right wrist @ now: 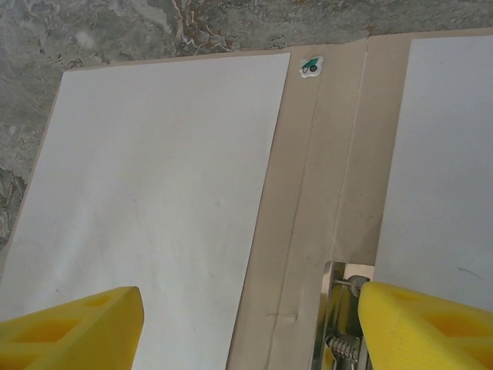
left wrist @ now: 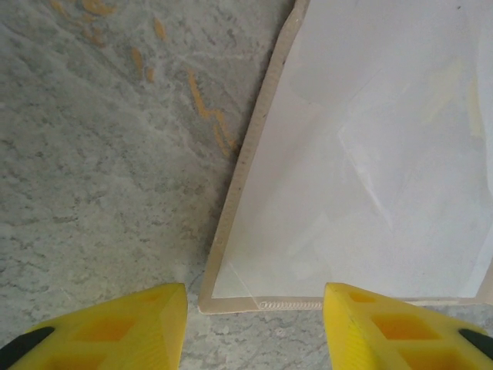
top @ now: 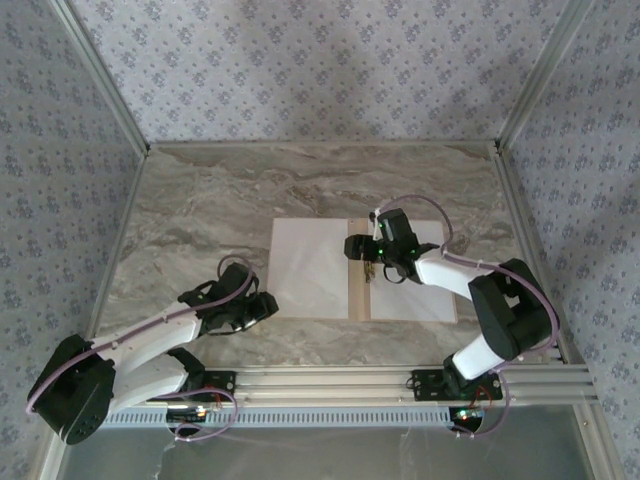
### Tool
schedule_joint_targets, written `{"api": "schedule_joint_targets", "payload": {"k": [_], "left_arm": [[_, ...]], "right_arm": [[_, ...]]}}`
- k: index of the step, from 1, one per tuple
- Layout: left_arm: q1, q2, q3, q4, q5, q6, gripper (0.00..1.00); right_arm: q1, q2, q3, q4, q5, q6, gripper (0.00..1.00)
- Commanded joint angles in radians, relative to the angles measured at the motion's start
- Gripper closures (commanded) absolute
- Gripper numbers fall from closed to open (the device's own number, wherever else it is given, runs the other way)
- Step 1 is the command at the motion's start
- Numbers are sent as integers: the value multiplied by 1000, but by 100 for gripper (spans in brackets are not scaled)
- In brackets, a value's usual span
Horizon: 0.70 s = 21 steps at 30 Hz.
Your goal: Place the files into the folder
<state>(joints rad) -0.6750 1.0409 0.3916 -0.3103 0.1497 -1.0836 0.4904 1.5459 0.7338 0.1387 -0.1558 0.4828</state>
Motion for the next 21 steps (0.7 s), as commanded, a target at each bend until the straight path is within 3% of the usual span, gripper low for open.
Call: {"api": "schedule_joint_targets", "payload": {"k": [1, 21], "left_arm": [[-2, 1, -11, 6, 5, -12, 51], [1, 31, -18, 75, 26, -25, 59]], "right_arm": [[11, 38, 43, -24, -24, 10, 26], [26, 165, 130, -80, -91, 21, 31]]}}
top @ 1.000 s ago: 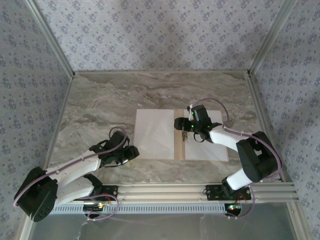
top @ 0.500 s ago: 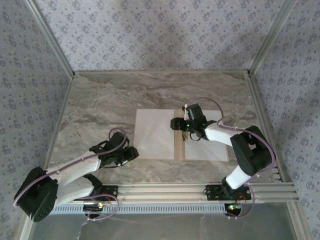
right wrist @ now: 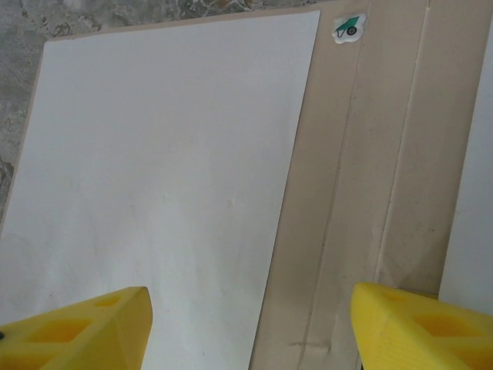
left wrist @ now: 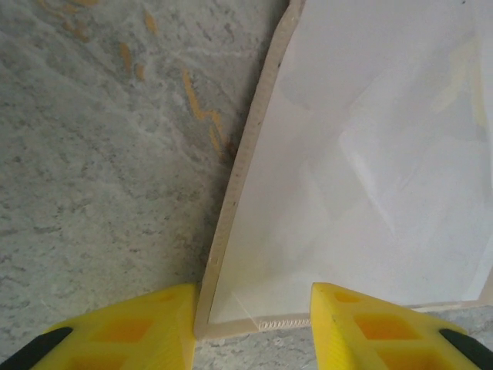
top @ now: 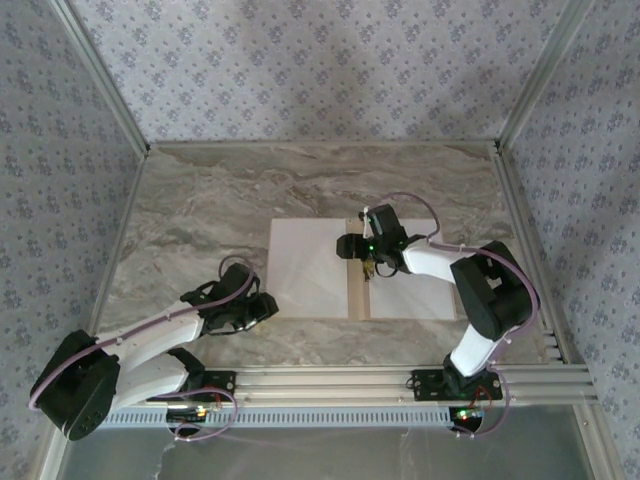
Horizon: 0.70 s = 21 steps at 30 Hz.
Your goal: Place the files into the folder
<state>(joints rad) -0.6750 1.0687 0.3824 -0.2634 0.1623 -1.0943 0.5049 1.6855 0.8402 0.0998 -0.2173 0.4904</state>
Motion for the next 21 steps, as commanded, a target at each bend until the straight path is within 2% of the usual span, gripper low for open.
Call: {"api": "schedule_joint_targets", "payload": {"k": [1, 13, 21], "left_arm": [[0, 1, -9, 29, 13, -16, 59], [32, -88, -68, 93, 22, -61, 63], [92, -174, -140, 207, 116, -55, 64]], "right_arm": [[16, 28, 28, -45, -32, 9, 31], [24, 42, 42, -64, -35, 6, 31], [24, 40, 42, -68, -45, 9, 31]]}}
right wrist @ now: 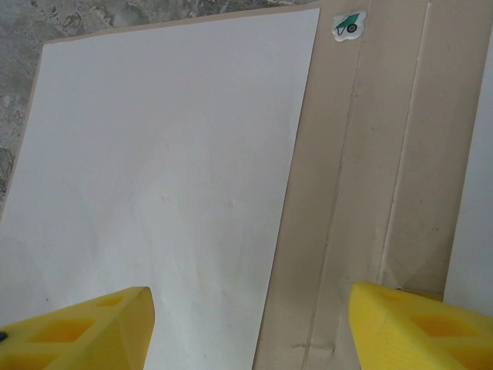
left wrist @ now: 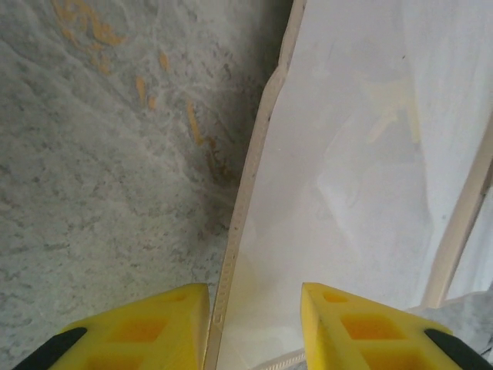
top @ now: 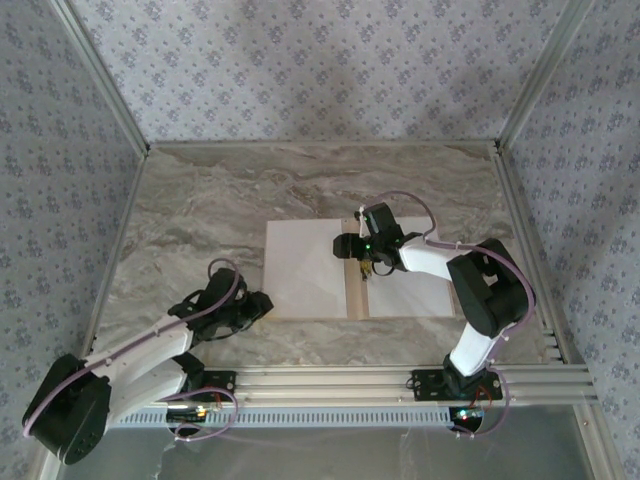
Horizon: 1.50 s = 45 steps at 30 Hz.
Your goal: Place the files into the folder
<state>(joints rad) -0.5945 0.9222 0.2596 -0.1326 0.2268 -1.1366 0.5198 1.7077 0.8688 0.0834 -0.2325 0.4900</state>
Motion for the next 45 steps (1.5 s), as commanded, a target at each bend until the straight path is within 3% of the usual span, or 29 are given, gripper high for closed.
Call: {"api": "schedule_joint_targets", "payload": {"k": [1, 16, 23, 34, 45], "left_arm": [[13, -37, -19, 83, 54, -11, 64], [15, -38, -32, 191, 49, -43, 67], [15, 36, -16, 260, 112, -31, 71], [15, -2, 55, 83, 72, 49, 90], [17, -11, 270, -324, -47, 178, 94]], "right_arm": [[9, 19, 14, -52, -30, 10, 31], [9, 18, 13, -48, -47, 13, 32], [8, 10, 12, -45, -58, 12, 33], [8, -58, 1, -51, -83, -38, 32], [-20, -189, -47, -31, -130, -91, 24]]}}
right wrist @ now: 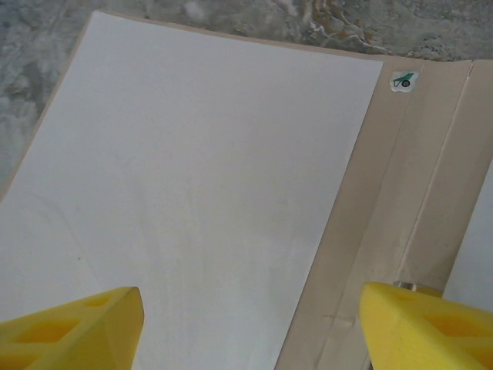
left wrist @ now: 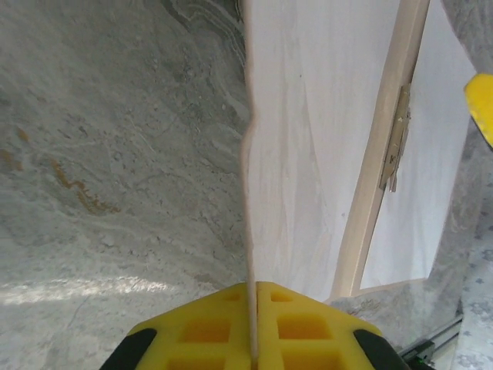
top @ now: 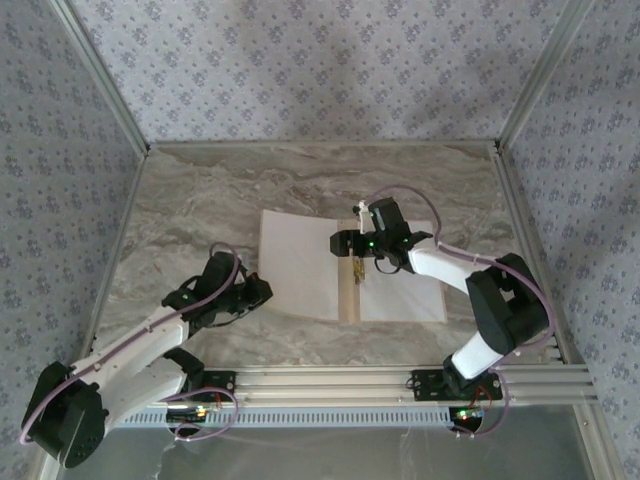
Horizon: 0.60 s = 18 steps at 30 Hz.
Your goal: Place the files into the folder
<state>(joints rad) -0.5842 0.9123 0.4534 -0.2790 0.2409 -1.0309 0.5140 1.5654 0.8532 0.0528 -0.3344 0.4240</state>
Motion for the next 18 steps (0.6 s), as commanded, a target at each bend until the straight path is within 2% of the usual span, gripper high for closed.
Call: {"api": "schedule_joint_targets", "payload": {"k": [1, 6, 11, 18], "left_arm": [[7, 4, 103, -231, -81, 84, 94], [31, 58, 255, -488, -164, 168, 96], [52, 80, 364, -601, -203, 243, 96], [56, 124, 558, -803, -332, 319, 96]], "right_arm": [[-22, -63, -45, 10, -26, -24, 23], [-67, -114, -94, 46, -24, 0, 23], [-120, -112, -120, 75, -57, 41, 24], [-165, -82, -131, 104, -99, 79, 27]]}}
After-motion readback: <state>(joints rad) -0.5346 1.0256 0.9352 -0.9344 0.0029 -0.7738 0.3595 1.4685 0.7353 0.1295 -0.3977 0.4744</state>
